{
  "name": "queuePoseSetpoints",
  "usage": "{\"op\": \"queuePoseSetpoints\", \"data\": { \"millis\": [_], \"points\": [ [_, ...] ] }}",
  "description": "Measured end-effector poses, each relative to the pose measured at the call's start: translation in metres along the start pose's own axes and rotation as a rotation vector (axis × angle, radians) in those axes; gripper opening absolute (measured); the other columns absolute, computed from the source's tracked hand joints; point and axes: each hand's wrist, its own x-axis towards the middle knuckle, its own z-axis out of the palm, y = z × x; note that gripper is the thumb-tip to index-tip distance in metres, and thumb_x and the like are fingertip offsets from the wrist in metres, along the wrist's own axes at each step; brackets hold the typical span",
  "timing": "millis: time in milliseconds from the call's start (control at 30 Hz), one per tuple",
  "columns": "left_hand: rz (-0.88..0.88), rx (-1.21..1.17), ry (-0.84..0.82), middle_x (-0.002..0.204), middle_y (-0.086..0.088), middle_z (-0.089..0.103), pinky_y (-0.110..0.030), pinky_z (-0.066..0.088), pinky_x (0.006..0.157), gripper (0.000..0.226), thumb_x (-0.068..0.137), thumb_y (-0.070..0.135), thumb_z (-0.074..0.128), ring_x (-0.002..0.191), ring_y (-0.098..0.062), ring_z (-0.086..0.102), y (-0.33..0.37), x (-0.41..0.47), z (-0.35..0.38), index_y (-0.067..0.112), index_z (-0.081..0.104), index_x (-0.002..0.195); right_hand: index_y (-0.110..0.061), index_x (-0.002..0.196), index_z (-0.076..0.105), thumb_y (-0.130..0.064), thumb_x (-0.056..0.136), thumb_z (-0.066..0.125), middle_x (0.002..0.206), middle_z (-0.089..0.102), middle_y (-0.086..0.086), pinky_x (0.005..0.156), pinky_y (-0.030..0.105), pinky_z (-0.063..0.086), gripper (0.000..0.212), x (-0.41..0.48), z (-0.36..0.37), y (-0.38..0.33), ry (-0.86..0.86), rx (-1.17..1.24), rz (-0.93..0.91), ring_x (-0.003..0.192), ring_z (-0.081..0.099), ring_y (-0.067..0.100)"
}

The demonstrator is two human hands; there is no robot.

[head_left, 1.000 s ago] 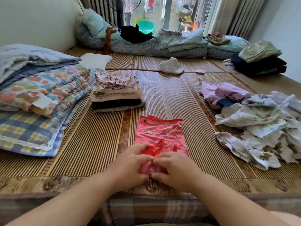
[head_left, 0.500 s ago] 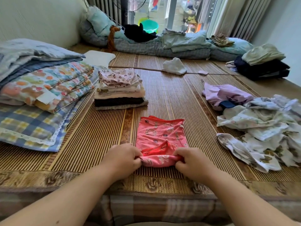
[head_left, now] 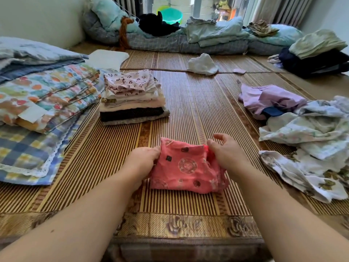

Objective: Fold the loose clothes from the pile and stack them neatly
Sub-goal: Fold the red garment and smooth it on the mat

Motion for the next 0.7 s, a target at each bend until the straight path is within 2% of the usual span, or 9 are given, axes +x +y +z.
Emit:
{"op": "queuePoseSetpoints", "data": {
  "millis": [100,167,200,267,333,433,533,600,700],
  "points": [
    [0.088,0.451,0.127,0.104,0.002,0.067,-0.027,0.046,0.061,0.046,0.091,0.060,0.045,0.082,-0.011,0.061,-0.002,0.011,0.003,0.023,0.060,0.113,-0.023,0.139,0.040,-0.051,0.092,0.052,0.125,0.060,0.005,0.086,0.045,0.052,0.057,0.011,0.007,0.002,0.111,-0.163,-0.071,0.100,0.062,0.020],
    [0.097,0.656,0.107,0.122,-0.001,0.061,-0.026,0.046,0.063,0.071,0.082,0.067,0.053,0.089,-0.012,0.060,-0.008,0.015,0.004,0.023,0.044,0.137,-0.019,0.139,0.041,-0.061,0.083,0.058,0.130,0.057,0.006,0.091,0.043,0.051,0.072,0.014,0.006,0.004,0.095,-0.292,-0.024,0.110,0.060,0.023],
    [0.098,0.712,0.097,0.124,-0.001,0.060,-0.025,0.045,0.062,0.080,0.078,0.069,0.057,0.088,-0.012,0.060,-0.010,0.015,0.005,0.024,0.038,0.141,-0.016,0.132,0.047,-0.066,0.075,0.064,0.125,0.060,0.005,0.087,0.038,0.052,0.077,0.014,0.004,0.005,0.051,-0.376,0.031,0.108,0.061,0.022],
    [0.112,0.752,0.076,0.105,0.006,0.062,-0.023,0.043,0.053,0.084,0.074,0.067,0.063,0.075,-0.007,0.058,-0.011,0.015,0.008,0.025,0.034,0.141,-0.016,0.097,0.064,-0.067,0.061,0.075,0.096,0.069,0.000,0.068,0.028,0.057,0.064,0.013,0.000,0.007,-0.123,-0.497,0.158,0.082,0.067,0.014],
    [0.142,0.735,0.044,0.089,0.013,0.058,-0.024,0.049,0.052,0.078,0.077,0.057,0.068,0.068,-0.004,0.061,-0.010,0.015,0.013,0.027,0.032,0.140,-0.018,0.080,0.064,-0.062,0.058,0.080,0.080,0.069,0.000,0.065,0.030,0.060,0.051,0.011,0.000,0.010,-0.251,-0.588,0.228,0.069,0.068,0.012],
    [0.226,0.687,-0.011,0.106,0.006,0.064,-0.026,0.058,0.059,0.084,0.084,0.038,0.069,0.069,-0.005,0.064,-0.008,0.013,0.017,0.037,0.015,0.148,-0.018,0.080,0.064,-0.053,0.072,0.076,0.078,0.068,0.000,0.062,0.030,0.057,0.038,0.012,0.008,0.015,-0.149,-0.646,0.204,0.069,0.067,0.013],
    [0.274,0.576,-0.056,0.086,0.015,0.049,-0.029,0.059,0.054,0.089,0.089,0.024,0.064,0.065,-0.014,0.067,-0.008,0.010,0.018,0.057,0.001,0.144,-0.018,0.089,0.062,-0.042,0.084,0.067,0.085,0.066,0.000,0.064,0.031,0.053,0.025,0.011,0.010,0.016,-0.045,-0.549,0.111,0.075,0.063,0.014],
    [0.218,0.398,-0.108,0.099,0.013,0.049,-0.028,0.058,0.054,0.083,0.090,0.015,0.061,0.062,-0.016,0.063,-0.006,0.010,0.016,0.058,0.013,0.143,-0.018,0.097,0.059,-0.036,0.087,0.064,0.092,0.065,0.001,0.074,0.039,0.055,0.021,0.010,0.008,0.015,-0.039,-0.388,0.067,0.082,0.063,0.017],
    [0.088,0.167,-0.224,0.117,0.002,0.057,-0.045,0.057,0.075,0.049,0.091,0.004,0.055,0.072,-0.024,0.061,-0.003,0.008,0.011,0.041,0.058,0.123,-0.023,0.120,0.049,-0.028,0.091,0.062,0.098,0.059,-0.002,0.074,0.040,0.059,0.032,0.004,0.006,0.013,-0.071,-0.160,0.064,0.086,0.066,0.019]
  ]
}}
